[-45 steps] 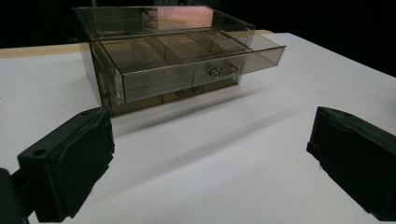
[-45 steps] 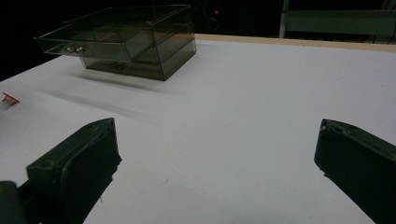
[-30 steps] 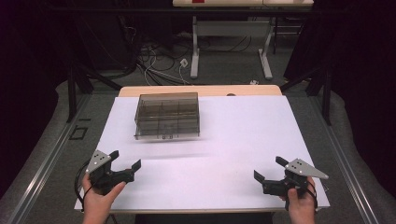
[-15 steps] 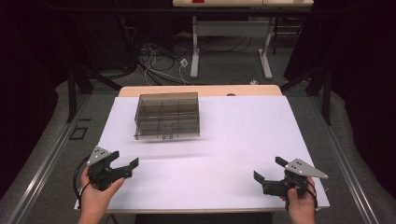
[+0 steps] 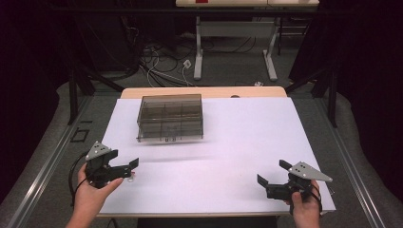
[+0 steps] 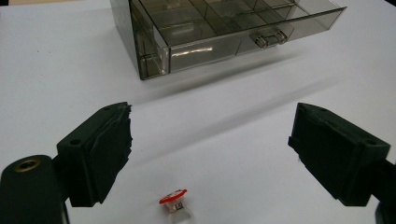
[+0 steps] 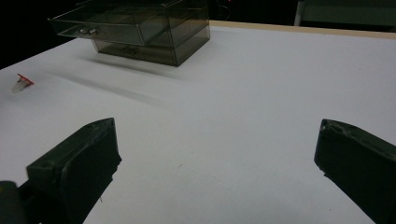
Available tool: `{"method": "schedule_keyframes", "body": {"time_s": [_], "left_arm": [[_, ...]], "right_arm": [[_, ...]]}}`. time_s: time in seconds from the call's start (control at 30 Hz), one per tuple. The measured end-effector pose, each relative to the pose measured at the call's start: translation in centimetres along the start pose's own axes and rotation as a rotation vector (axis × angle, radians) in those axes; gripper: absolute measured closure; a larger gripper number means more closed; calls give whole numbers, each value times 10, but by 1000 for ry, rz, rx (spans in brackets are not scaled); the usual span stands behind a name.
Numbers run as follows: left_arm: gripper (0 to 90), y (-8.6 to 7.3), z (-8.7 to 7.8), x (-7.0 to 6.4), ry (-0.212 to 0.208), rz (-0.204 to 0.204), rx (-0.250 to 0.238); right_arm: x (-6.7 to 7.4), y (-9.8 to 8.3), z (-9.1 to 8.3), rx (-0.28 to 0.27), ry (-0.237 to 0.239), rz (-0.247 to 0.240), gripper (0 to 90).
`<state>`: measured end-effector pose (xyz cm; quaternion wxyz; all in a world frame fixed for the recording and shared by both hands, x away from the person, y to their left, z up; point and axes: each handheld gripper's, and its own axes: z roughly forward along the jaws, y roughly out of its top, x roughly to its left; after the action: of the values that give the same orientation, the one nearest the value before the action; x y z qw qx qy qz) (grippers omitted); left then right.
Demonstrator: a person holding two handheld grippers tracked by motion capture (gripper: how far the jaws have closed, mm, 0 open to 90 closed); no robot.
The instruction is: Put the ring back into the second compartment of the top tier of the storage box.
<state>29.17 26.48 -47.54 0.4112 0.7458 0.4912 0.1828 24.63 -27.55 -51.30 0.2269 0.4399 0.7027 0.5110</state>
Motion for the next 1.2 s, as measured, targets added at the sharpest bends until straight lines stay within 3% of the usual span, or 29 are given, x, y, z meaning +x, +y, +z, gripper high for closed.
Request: {"method": "schedule_keyframes", "body": {"time_s": [0.13, 0.23, 0.37, 0.77, 1.1, 1.2], "left_arm": [[125, 4, -1, -1, -7, 5, 18], [126, 8, -2, 0, -9, 29, 62], [130, 10, -2, 0, -4, 11, 80], [152, 12, -1, 7, 20, 30, 162], [181, 9, 9, 8, 32, 34, 257], [197, 8, 12, 7, 23, 20, 287]], "right_arm": [[0, 0, 0, -5, -1, 0, 0], [0, 0, 0, -1, 1, 2, 0], [1, 0, -1, 0, -2, -3, 0], [0, 0, 0, -3, 1, 0, 0], [1, -1, 1, 2, 3, -4, 0], [2, -2, 2, -8, -13, -4, 0]]}}
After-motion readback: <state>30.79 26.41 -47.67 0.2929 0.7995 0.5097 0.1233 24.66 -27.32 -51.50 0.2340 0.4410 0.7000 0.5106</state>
